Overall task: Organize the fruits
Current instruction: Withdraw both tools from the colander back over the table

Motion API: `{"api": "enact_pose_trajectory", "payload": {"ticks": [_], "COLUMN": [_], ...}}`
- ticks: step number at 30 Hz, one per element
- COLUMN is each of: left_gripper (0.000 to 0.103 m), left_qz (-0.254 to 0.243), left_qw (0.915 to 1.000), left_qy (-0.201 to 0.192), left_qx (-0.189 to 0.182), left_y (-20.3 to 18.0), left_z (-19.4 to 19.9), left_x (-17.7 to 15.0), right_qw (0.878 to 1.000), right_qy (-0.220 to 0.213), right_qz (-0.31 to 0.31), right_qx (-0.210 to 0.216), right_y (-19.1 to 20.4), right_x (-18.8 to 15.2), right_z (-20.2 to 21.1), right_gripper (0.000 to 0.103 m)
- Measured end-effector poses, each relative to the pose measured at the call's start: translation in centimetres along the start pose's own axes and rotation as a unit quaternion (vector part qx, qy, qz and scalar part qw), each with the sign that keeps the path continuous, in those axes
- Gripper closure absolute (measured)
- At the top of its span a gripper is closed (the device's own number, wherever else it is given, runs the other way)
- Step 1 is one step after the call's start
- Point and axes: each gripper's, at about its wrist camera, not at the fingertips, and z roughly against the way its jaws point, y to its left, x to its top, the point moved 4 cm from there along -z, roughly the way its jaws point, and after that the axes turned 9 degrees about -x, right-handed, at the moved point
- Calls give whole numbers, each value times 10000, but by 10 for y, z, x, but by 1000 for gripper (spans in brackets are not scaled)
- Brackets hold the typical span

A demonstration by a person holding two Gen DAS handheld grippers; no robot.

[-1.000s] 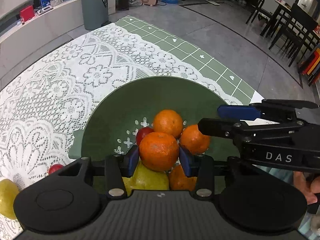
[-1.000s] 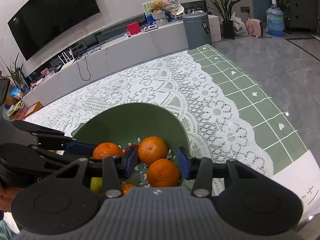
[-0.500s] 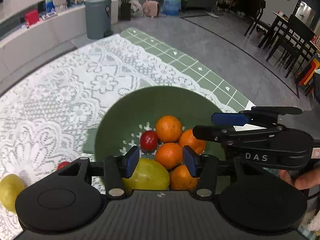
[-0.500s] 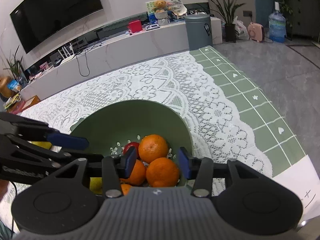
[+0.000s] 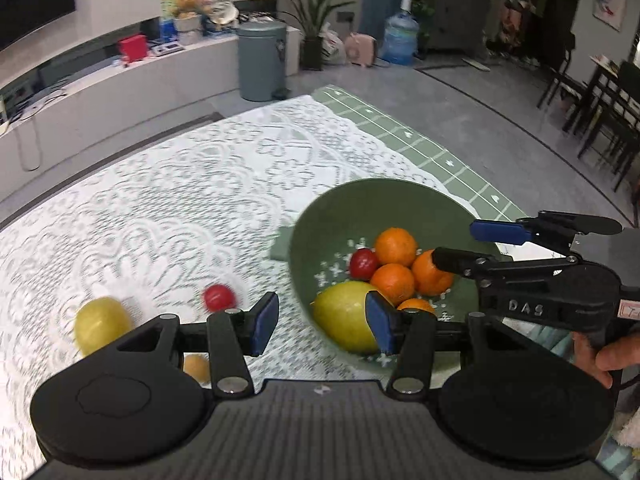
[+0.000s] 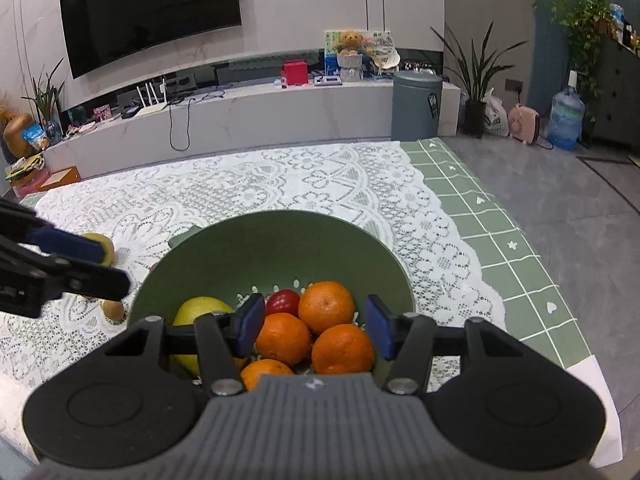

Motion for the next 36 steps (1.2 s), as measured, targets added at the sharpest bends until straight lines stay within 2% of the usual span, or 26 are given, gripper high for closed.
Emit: {"api": "enact_pose_trajectory", "payload": {"ticks": [6,11,17,23,28,34,36], "left_gripper": [44,44,44,44,44,44,43], "left_qz": [214,490,751,1005,1073,1060,1104], "left_qw": [9987,9956,9906,9854,9810,9715,9709], "left_qy": [-343,-599,-854,-1019,-1231,-1592,-1591], "left_qx": [325,526,757,920,1051,1399,1408], "left_y": [15,30,53,71,80,89,92], "left_z": [28,47,68,78,83,86,85], "left_x": [-18,-35,-59,-80,-96,-111,-114], "right_qw": [9985,9966,9954,9948,9941,9911,9888], "right_qy": [-335,-483,-619,-548,-608,-741,-887], "right_qz": [-396,-541,-329,-24,294,646,813], "right_qx": [155,394,648,859,853,902,887], "right_y": [6,26,63,105,138,168,175], "right_x": [-3,-8,-12,-23,-31,-40,-43], "right_z": [19,34,45,44,42,36,34], "right_gripper": [50,50,47,47,40,40,40]}}
